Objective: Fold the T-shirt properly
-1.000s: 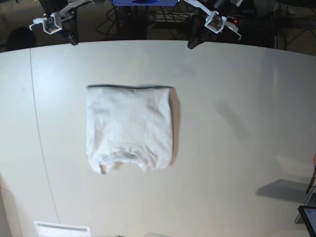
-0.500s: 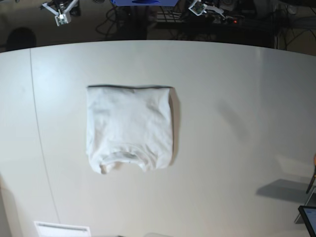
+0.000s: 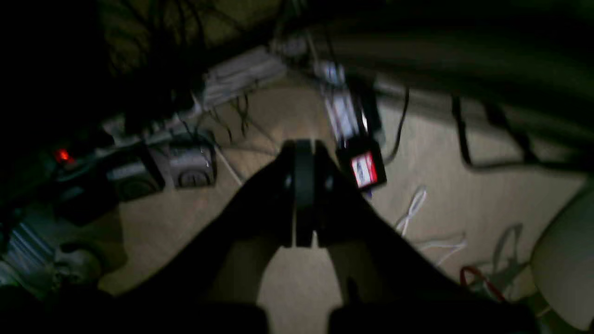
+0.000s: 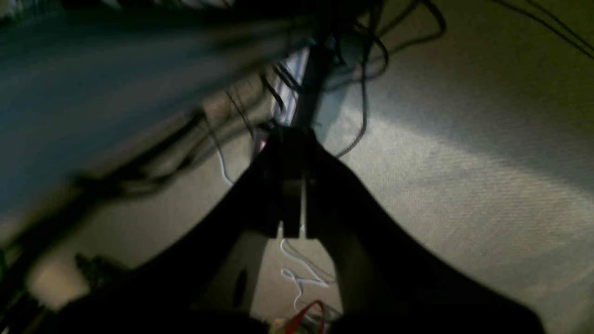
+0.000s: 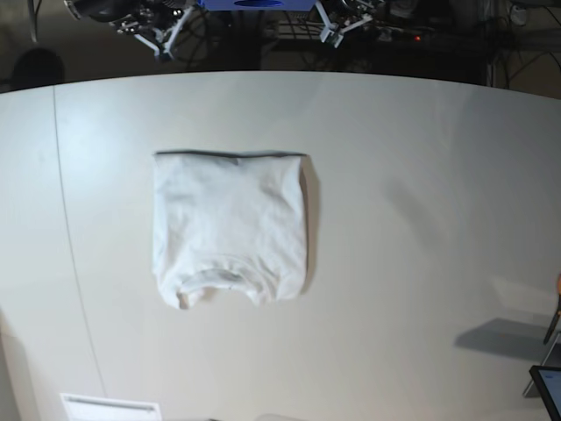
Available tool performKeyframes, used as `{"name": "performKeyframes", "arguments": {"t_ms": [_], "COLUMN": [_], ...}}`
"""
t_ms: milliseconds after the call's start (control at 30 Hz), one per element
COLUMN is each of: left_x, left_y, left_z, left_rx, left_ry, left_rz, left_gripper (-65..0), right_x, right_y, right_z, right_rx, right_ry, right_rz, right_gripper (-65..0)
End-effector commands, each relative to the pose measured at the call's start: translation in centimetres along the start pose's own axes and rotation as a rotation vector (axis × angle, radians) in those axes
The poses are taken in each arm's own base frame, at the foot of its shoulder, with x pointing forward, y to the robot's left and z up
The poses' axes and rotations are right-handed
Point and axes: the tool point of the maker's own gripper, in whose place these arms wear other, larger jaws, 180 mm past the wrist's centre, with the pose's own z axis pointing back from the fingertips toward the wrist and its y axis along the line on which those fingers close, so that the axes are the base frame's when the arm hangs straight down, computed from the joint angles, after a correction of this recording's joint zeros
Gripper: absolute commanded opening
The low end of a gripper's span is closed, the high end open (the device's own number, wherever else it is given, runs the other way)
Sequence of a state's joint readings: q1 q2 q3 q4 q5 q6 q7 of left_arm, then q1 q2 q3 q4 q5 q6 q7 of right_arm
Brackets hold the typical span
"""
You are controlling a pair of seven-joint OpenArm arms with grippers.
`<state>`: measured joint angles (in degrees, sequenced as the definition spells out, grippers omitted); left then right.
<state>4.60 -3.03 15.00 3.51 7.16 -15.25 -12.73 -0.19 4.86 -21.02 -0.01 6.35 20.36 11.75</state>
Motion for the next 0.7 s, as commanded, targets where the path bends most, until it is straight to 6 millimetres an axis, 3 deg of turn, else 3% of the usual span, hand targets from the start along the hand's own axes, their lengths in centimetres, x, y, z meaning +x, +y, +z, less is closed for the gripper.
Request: {"name": "performKeyframes", "arguments": {"t_ms": [0, 200, 267, 400, 667], "left_x": [-0.1, 1.8, 2.9, 3.3, 5.6], "left_y": [0.4, 2.1, 2.3, 1.1, 1.9], "left_z": [0.1, -0.2, -0.3, -0.5, -0.5], "left_rx": [-0.001, 0.045, 0.054, 0.037, 0.051], "left_ry": [0.019, 0.004, -0.03, -0.045, -0.108], "left_rz": [-0.005, 0.088, 0.119, 0.118, 0.119], "left_gripper": [-65.0, -65.0, -65.0, -65.0, -65.0], "right_x": [0.6, 3.3, 3.4, 3.4, 3.5], "right_y": [-0.5, -0.9, -0.6, -0.4, 0.2], "right_z": [0.0, -0.7, -0.8, -0.8, -0.1], "right_rx": [-0.026, -0.162, -0.158, -0.157, -0.151], "right_ry": [-0.019, -0.08, -0.083, -0.094, -0.244], "right_rz": [0.002, 0.045, 0.044, 0.036, 0.034], "right_gripper": [-64.3, -64.1, -64.1, -64.1, -64.0]}}
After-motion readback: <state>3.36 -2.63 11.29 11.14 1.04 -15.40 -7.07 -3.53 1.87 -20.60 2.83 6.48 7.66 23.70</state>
